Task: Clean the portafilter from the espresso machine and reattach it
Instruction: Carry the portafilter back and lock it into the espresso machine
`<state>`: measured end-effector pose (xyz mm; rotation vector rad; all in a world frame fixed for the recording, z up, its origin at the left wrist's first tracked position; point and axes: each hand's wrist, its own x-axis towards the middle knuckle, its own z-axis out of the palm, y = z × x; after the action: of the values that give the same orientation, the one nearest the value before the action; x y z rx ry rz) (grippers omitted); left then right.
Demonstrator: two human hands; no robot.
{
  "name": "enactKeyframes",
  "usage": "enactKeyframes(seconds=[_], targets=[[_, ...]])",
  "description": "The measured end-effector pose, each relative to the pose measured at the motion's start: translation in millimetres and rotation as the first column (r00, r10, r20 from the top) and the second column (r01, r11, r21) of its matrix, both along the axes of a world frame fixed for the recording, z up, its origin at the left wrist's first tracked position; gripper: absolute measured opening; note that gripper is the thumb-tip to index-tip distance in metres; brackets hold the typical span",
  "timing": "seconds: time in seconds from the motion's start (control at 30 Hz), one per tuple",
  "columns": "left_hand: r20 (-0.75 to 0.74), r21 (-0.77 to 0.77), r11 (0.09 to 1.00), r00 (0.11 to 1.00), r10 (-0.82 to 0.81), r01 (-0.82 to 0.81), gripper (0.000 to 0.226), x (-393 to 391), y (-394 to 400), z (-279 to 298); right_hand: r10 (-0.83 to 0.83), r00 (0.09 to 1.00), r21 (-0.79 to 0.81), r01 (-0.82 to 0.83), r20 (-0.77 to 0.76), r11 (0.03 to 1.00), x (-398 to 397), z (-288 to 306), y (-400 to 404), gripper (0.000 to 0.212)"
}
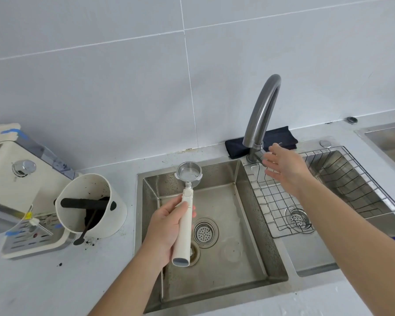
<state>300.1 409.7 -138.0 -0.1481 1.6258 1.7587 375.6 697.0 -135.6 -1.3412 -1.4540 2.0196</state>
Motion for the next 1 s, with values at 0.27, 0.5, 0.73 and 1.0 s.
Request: enactKeyframes(seconds=[0.27, 0.5, 0.73, 1.0], targets=[[0.019, 0.024, 0.999, 0.999, -0.044, 0.044, 0.029, 1, -5, 8, 0.044, 0.998, -0.039, -0.046, -0.043, 0.998, 14, 0, -76, 0.026], [-0.031, 0.013, 0.997, 0.997, -0.074, 0.074, 0.027, -4, -13, 6, 0.259, 0.964, -0.069, -0.263, -0.067, 0.962, 17, 1, -145, 0.018], [-0.061, -0.020, 0.996, 0.994, -0.093, 0.092, 0.025, -10, -27, 3, 0.368, 0.926, -0.084, -0.374, -0.079, 0.924, 15, 5, -203, 0.012], [-0.050, 0.035, 0.994, 0.994, -0.098, 0.100, 0.022, -22, -54, 12, 0.402, 0.904, -0.101, -0.418, -0.147, 0.903, 7, 17, -260, 0.020]])
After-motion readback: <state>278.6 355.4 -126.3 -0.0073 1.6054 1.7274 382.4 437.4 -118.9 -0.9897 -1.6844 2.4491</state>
